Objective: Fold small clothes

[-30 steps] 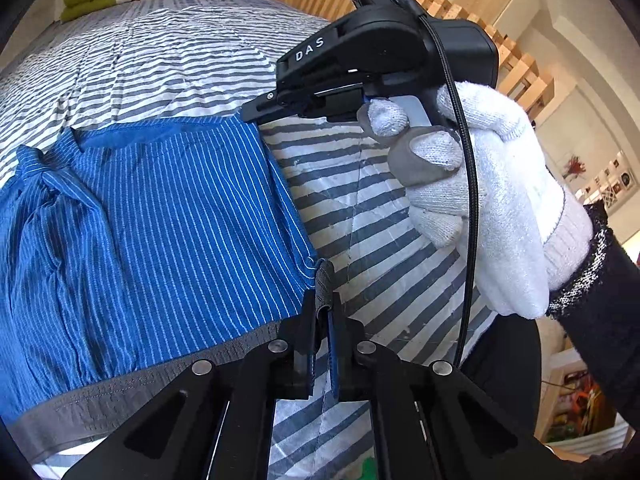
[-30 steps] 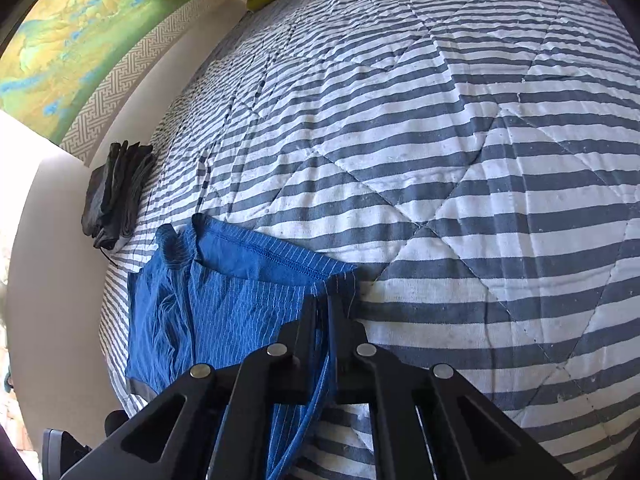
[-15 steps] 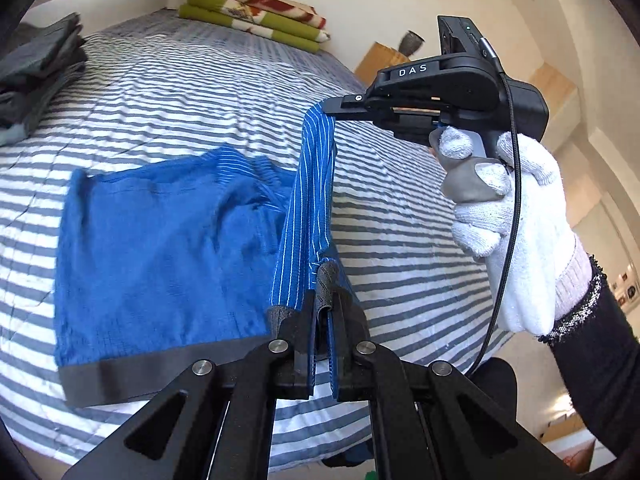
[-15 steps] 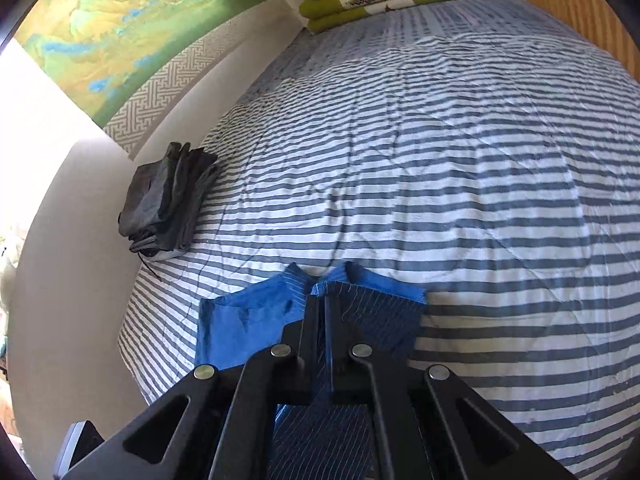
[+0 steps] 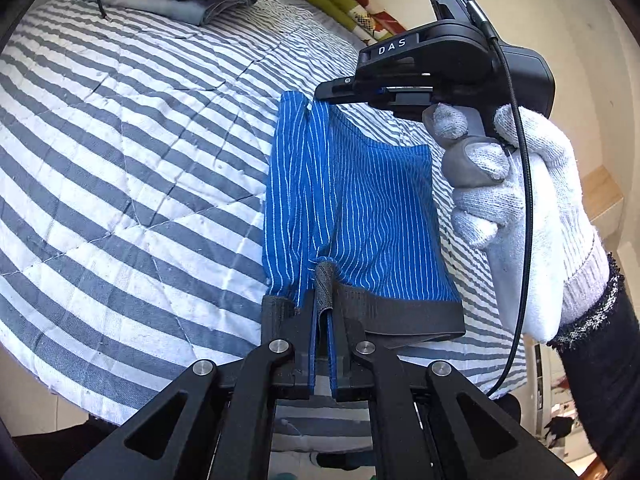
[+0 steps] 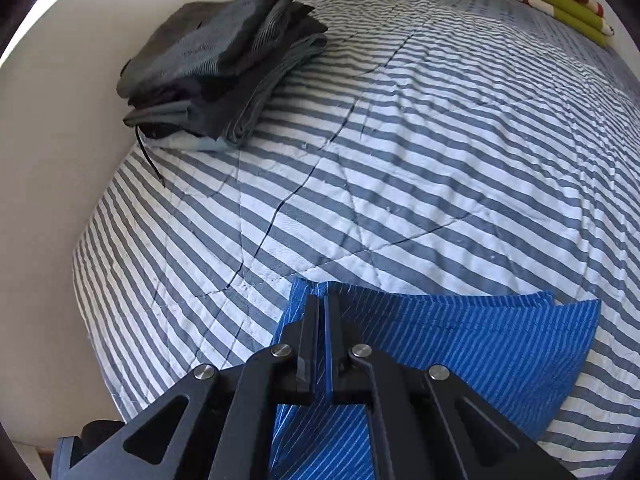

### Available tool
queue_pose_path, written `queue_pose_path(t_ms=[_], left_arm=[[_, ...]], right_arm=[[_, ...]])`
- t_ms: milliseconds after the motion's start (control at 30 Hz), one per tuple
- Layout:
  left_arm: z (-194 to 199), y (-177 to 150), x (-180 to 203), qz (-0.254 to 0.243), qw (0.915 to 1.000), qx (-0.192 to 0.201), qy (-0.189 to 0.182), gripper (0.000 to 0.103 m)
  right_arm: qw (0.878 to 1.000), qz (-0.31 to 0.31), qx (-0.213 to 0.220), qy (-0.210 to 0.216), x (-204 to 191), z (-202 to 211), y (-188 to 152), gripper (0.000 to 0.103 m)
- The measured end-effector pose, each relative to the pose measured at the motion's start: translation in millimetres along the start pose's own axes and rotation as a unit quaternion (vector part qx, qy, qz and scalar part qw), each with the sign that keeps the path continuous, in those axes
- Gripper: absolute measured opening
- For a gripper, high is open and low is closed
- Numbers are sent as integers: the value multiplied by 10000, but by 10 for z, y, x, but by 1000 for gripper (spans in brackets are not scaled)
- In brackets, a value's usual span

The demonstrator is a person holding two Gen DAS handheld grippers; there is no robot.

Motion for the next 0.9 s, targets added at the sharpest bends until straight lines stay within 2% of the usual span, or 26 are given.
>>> queue_pose_path(t_ms=[67, 167, 233, 300, 367, 467, 567, 633, 667, 700, 767, 867, 900], left_arm=[[32, -1, -4, -61, 10000, 27, -11, 3], [49, 2, 24, -262, 9995, 107, 136, 3], [75, 14, 21, -265, 9994, 142, 158, 3], [98, 37, 0, -286, 9992, 175, 202, 3], [102, 51, -9, -280, 9992, 188, 235, 3], [122, 38, 87, -327, 9987, 210, 324, 3], [182, 41, 154, -636, 9960, 270, 566, 4], [161, 0, 103, -749, 9943, 117, 755, 7], [154, -33, 65, -674, 9949, -38, 751, 20], [164, -55, 36, -558, 9960, -191, 676, 37], [278, 17, -16, -388, 9971, -94, 642, 43], [384, 288, 35, -570, 9959, 75, 704, 45], [377, 405, 61, -622, 9956, 120, 689, 49]], right_arm=[[10000, 66, -67, -13, -49, -102, -3, 2], [9995, 45, -113, 304, -85, -79, 5, 5], [9977, -149, 89, 658, -48, 104, 44, 11], [9963, -271, 370, 723, 79, 330, 64, 11], [9965, -299, 462, 625, 233, 512, -21, 12], [9974, -176, 481, 511, 414, 732, -332, 12], [9987, 48, 367, 355, 578, 839, -780, 12], [9994, 142, 150, 287, 656, 798, -1114, 12], [9996, 214, 14, 208, 691, 753, -1277, 12], [9995, 286, -46, 85, 729, 724, -1407, 12], [9994, 356, 9, 0, 772, 739, -1586, 12], [9987, 455, 232, 56, 718, 856, -1719, 12], [9981, 545, 251, 121, 660, 877, -1752, 12]])
Point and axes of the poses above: each gripper's, at about its wrist camera, not at the fingertips, and z roughly against the way its jaws point, x to its right, y to its top, the point moved 10 cm from there along -z, roughly the way its jaws point, and after that the axes turned 4 degrees about -z, right-handed, at the moved point
